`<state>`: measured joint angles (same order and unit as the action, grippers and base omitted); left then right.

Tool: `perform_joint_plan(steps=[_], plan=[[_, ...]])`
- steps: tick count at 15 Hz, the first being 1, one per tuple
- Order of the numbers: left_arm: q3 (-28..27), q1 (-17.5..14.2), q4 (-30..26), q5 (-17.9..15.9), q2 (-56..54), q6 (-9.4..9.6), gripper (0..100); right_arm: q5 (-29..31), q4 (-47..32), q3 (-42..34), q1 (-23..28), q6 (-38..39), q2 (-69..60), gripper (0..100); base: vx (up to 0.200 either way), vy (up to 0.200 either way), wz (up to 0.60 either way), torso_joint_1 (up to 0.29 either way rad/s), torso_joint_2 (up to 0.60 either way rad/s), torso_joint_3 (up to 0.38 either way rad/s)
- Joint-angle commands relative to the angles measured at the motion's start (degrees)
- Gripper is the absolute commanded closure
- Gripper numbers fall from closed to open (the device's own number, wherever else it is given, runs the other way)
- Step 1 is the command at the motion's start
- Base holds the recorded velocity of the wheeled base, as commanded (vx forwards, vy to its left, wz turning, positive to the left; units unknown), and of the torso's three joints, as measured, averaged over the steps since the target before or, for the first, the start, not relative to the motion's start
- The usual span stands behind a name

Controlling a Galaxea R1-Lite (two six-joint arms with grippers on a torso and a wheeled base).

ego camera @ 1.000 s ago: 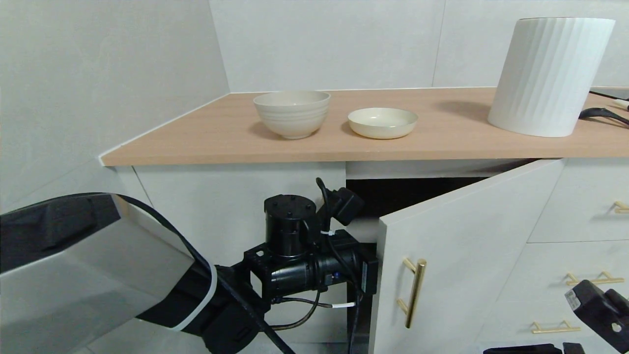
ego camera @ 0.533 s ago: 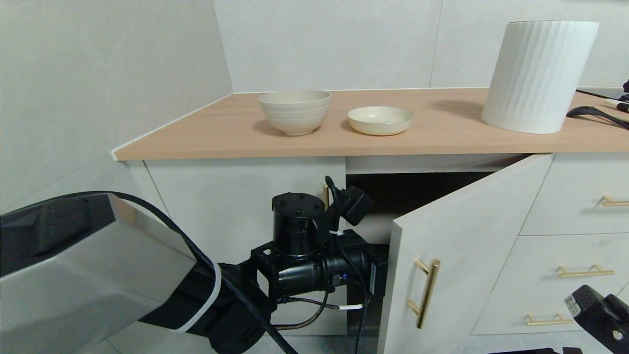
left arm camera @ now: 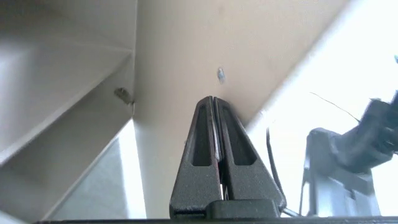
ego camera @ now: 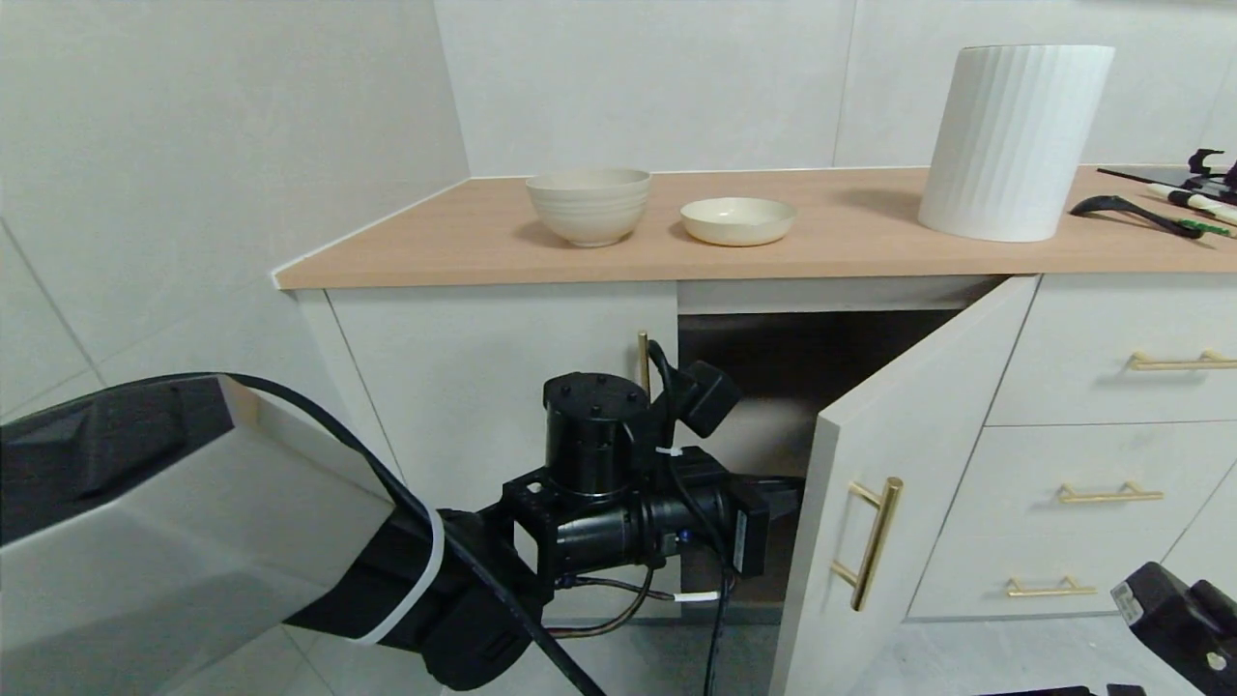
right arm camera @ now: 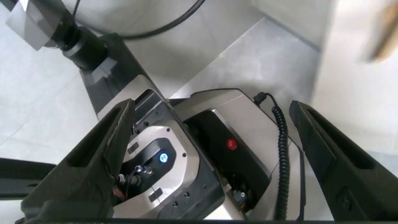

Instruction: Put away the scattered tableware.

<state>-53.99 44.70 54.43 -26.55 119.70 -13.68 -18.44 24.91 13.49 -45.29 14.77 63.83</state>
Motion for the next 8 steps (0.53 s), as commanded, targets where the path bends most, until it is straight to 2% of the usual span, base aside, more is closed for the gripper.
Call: perform_joint_plan(steps=[1,6,8], plan=[[-1.9,0.1,-0.6,0.0,1.3,-0.03,100,0.0,0.1,0.0,-0.2,0.0,0.2,0,0.0,0.0,0.0,0.0,0.0,0.0],[-4.4,0.1,-3.5,0.2,2.3,-0.03,100,0.0,0.1,0.0,-0.2,0.0,0.2,0,0.0,0.0,0.0,0.0,0.0,0.0],[-5.9,0.2,-4.3,1.9,3.4,-0.03,100,0.0,0.1,0.0,-0.2,0.0,0.2,0,-0.2,0.0,0.0,0.007,0.0,-0.002]])
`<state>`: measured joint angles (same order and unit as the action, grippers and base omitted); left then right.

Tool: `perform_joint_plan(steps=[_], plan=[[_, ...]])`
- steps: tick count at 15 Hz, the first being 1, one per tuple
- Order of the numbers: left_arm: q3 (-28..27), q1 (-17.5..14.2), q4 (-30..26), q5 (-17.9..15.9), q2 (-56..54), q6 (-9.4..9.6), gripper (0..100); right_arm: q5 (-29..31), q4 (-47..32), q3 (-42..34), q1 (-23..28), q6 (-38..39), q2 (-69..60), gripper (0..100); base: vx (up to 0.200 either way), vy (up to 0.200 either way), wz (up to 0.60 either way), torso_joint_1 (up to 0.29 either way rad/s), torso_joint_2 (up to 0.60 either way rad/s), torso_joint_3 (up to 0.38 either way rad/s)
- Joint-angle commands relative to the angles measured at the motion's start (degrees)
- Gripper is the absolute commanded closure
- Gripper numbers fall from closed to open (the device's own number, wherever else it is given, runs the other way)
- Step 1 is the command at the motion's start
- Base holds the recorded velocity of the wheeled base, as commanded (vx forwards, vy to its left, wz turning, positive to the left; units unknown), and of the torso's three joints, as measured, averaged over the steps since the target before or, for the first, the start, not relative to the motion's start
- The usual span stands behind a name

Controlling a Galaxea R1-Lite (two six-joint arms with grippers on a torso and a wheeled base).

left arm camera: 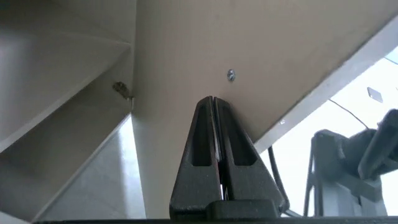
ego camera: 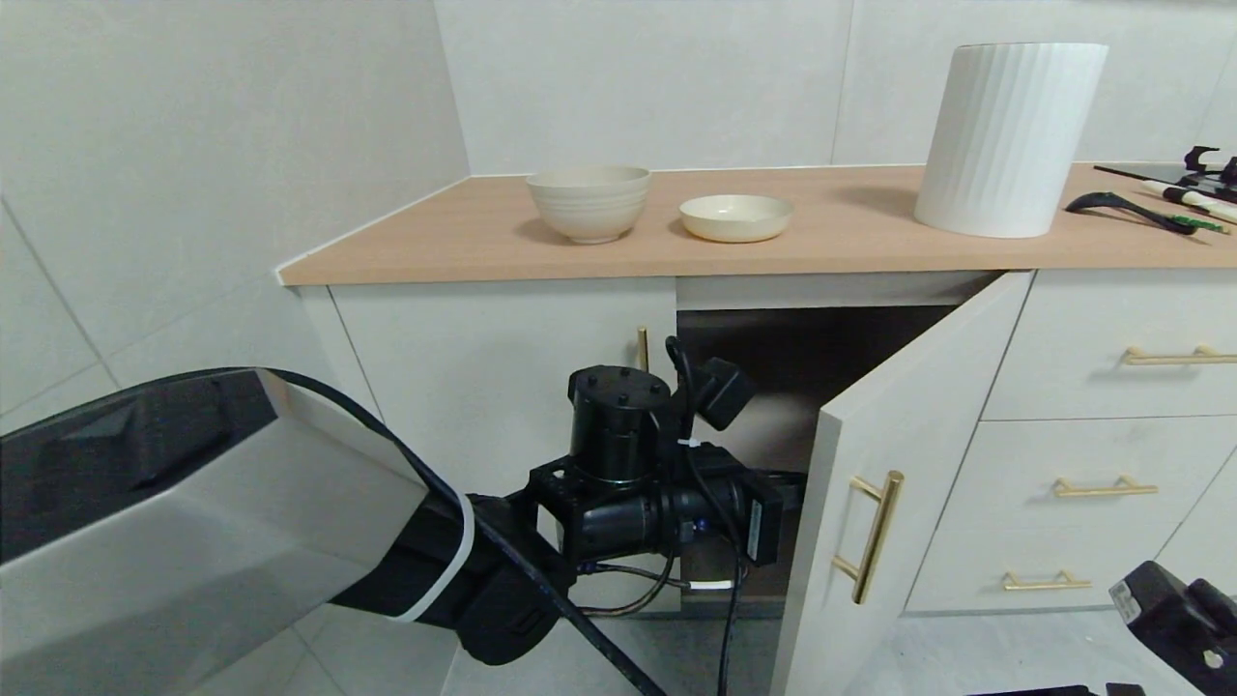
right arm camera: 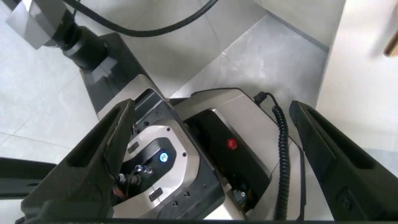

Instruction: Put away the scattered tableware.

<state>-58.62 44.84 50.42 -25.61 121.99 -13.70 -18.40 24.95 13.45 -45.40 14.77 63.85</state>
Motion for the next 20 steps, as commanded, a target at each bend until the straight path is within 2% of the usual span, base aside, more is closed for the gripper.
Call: perform_joint_plan(steps=[1,5,7,8,10,12,13,14,15,16,18,20], plan=[[-2.1,0.2,-0.3,1.6,1.9,0.08,100,-0.1,0.0,0.0,0.0,0.0,0.1,0,-0.2,0.0,0.0,0.017,0.01,-0.002],[-4.8,0.9,-0.3,1.8,4.2,0.08,100,-0.1,0.0,0.0,0.0,0.1,0.1,0,0.0,0.0,0.0,0.0,0.0,0.0],[-9.2,1.0,-1.3,4.8,6.6,0.08,100,-0.1,0.0,-0.1,0.0,0.1,-0.1,0,0.0,0.0,0.0,0.0,0.0,0.0],[-10.4,1.5,-1.6,7.3,7.3,0.08,100,-0.1,0.0,-0.1,0.0,0.1,-0.3,0,0.0,0.0,0.0,0.0,0.0,0.0],[-10.0,2.6,-1.4,9.6,7.5,0.43,100,-0.1,0.0,-0.1,0.0,0.0,-0.7,0,0.0,0.0,0.0,0.0,0.0,0.0],[-9.0,5.4,-0.9,11.1,5.6,0.43,100,-0.1,0.0,-0.2,-0.1,0.0,-0.7,0,0.0,0.0,0.0,0.0,0.0,0.0],[-7.6,7.9,-1.3,10.5,3.1,-0.01,100,-0.1,0.0,-0.3,-0.2,0.0,-0.7,0,0.0,0.0,0.0,0.0,0.0,0.0],[-4.7,12.9,-1.5,6.7,-0.6,-0.98,100,-0.9,0.4,-1.8,-1.0,-0.2,-1.6,0,0.0,0.0,0.0,0.0,0.0,0.0],[-2.9,15.7,-1.5,2.7,-3.3,-2.12,100,-2.9,0.4,-2.2,-2.1,-0.2,-3.2,0,0.0,0.0,0.0,0.0,0.0,0.0],[-2.5,15.9,-1.4,1.5,-4.2,-2.38,100,-4.8,0.2,-2.4,-2.2,-0.3,-4.3,0,0.0,0.0,0.0,0.0,0.0,0.0],[-2.3,14.4,-0.8,2.1,-3.6,-2.38,100,-5.8,0.2,-2.5,-2.2,-0.3,-5.1,0,0.0,0.0,0.0,0.0,0.0,0.0],[0.4,10.3,0.7,2.6,-2.9,-2.21,100,-5.8,0.2,-2.3,-2.2,-0.3,-5.6,0,0.0,0.0,0.0,0.0,0.0,0.0]])
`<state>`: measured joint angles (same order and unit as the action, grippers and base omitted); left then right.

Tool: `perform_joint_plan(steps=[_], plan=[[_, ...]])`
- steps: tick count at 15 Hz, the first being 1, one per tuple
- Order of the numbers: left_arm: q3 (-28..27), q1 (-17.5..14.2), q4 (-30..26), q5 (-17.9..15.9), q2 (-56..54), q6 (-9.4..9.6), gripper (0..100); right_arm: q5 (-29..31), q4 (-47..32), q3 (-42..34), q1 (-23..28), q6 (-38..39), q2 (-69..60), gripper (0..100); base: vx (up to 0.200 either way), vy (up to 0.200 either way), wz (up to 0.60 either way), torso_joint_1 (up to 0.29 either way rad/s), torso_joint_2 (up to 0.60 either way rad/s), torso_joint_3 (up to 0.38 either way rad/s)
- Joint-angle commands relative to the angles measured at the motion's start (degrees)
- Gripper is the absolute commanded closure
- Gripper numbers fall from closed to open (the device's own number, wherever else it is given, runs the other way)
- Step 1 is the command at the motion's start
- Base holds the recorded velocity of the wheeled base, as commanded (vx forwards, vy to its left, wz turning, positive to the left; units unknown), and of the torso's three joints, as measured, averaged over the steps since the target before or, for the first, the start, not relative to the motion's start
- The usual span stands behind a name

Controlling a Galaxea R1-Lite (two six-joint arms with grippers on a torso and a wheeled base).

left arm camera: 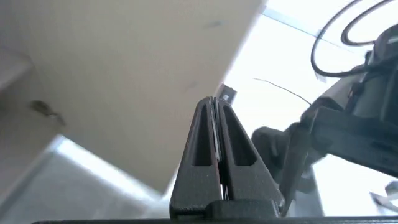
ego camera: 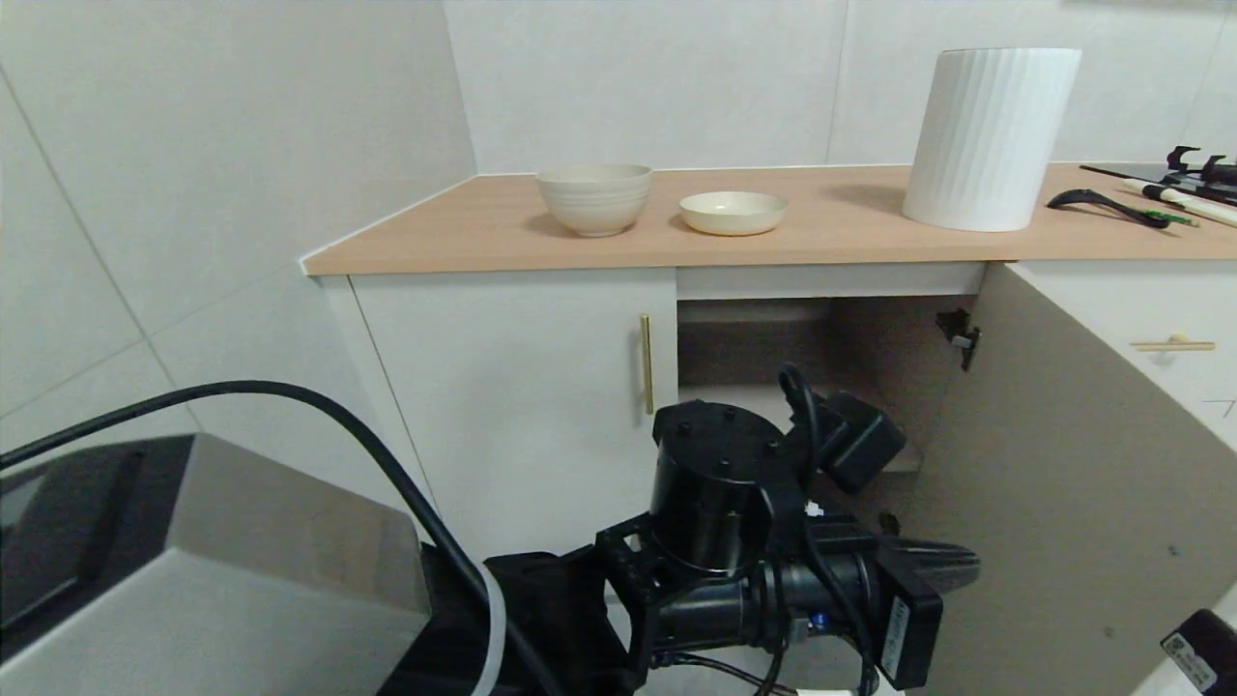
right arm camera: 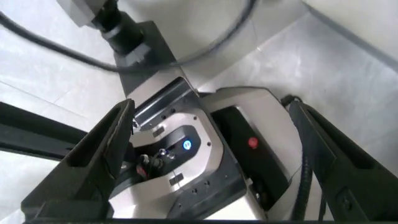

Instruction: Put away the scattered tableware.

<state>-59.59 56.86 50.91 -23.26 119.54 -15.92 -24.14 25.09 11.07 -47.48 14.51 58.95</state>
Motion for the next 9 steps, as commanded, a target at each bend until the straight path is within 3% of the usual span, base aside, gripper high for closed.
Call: perform_joint_plan(steps=[1,2,3,5,6,9], plan=[[1.7,-3.3,0.5,1.0,-0.7,0.28,100,0.2,0.0,0.2,0.0,0.1,-0.6,0,0.0,0.0,0.0,0.0,0.0,0.0],[1.8,-4.3,0.5,1.7,-1.0,0.54,100,0.3,0.0,0.4,0.1,0.1,-0.6,0,0.0,0.0,0.0,0.0,0.0,0.0],[3.5,-8.1,0.5,5.6,-3.3,2.12,100,2.3,0.0,1.9,0.8,0.3,0.4,0,0.0,0.0,0.0,0.0,0.0,0.0],[7.7,-11.5,0.4,9.3,-7.1,5.55,100,8.1,0.0,4.2,0.9,0.3,2.9,0,0.0,0.0,0.0,0.0,0.0,0.0],[13.7,-15.0,0.0,11.4,-13.3,8.45,100,15.8,0.0,7.3,0.9,0.3,6.8,0,0.0,0.0,0.0,0.0,0.0,0.0],[22.8,-22.9,-5.1,11.5,-28.0,8.63,100,24.3,0.0,15.1,3.4,-0.4,13.7,0,0.0,0.0,0.0,0.0,0.0,0.0]])
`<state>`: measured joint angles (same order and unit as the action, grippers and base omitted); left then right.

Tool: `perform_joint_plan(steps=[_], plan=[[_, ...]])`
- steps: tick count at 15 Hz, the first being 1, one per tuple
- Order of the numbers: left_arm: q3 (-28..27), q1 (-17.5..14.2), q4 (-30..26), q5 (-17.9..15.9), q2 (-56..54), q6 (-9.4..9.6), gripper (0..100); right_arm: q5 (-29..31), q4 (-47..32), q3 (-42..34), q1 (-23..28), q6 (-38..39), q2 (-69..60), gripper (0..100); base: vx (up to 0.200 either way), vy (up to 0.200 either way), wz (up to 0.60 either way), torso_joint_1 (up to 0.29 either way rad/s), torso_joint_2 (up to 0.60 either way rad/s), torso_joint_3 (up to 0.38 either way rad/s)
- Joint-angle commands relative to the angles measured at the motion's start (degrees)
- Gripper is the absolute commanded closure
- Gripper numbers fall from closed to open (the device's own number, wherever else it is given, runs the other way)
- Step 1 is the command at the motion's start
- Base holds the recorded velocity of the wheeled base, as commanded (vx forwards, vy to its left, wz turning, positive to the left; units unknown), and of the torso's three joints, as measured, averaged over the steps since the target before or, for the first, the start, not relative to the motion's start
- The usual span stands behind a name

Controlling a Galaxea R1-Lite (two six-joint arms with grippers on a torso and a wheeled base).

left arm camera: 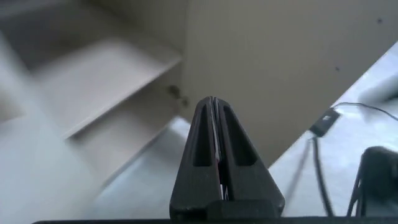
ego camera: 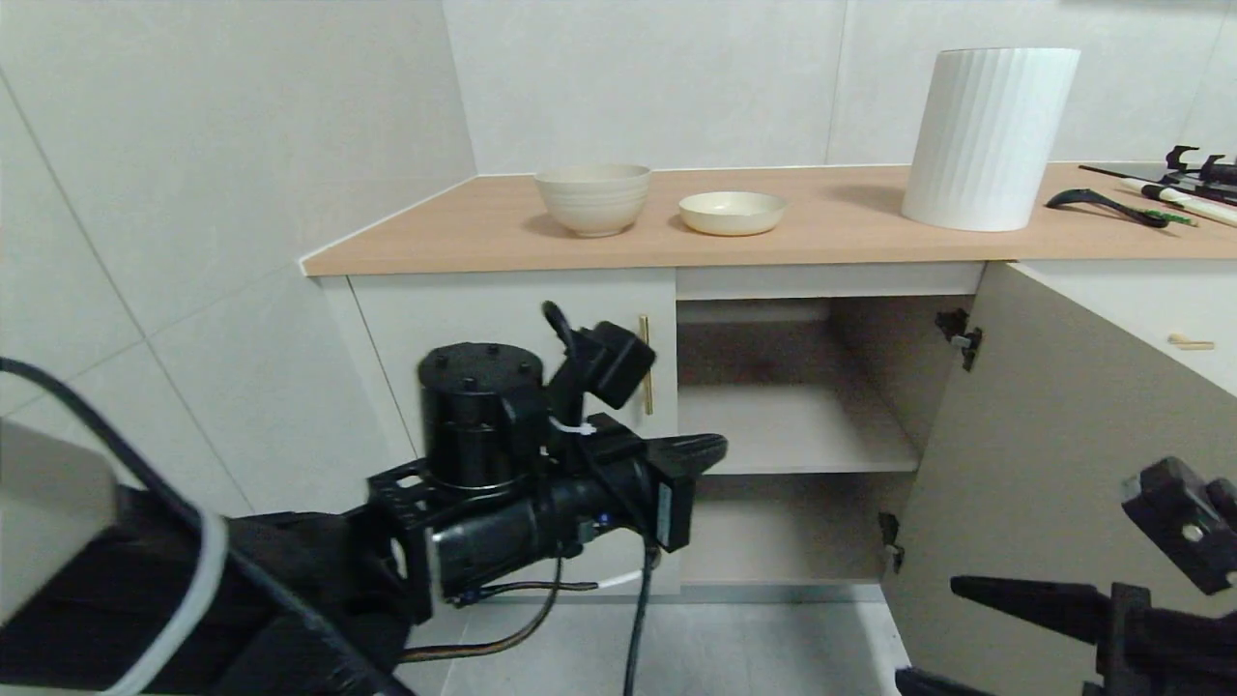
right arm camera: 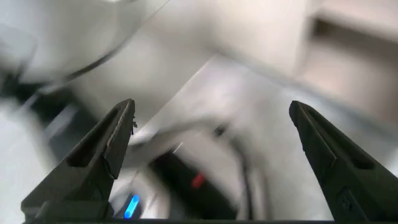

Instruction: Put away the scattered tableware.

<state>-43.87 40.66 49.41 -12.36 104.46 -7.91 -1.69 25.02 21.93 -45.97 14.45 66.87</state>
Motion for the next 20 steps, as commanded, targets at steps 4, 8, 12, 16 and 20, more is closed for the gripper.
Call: perform_joint_plan(steps=[4,8,12,16,20], plan=[[10.0,-18.1,-20.7,-0.1,-28.5,0.62,100,2.1,-2.9,15.1,7.5,-4.5,12.4,0,0.0,0.0,0.0,0.0,0.0,0.0],[10.6,-20.8,-23.4,-1.2,-31.3,0.27,0,2.1,-9.4,22.4,7.8,-5.2,14.1,0,0.0,0.0,0.0,0.0,0.0,0.0],[10.7,-22.6,-23.2,-4.4,-31.2,-0.53,0,4.2,-10.4,22.5,8.5,-4.8,14.5,0,0.0,0.0,0.0,0.0,0.0,0.0],[11.1,-23.1,-23.0,-4.8,-32.1,-0.53,0,4.2,-16.3,22.7,8.5,-4.7,11.8,0,0.0,0.0,0.0,0.0,0.0,0.0],[10.9,-23.1,-23.3,-5.0,-33.3,-0.53,0,4.2,-17.4,22.5,8.5,-4.7,8.6,0,0.0,0.0,0.0,0.0,0.0,0.0]])
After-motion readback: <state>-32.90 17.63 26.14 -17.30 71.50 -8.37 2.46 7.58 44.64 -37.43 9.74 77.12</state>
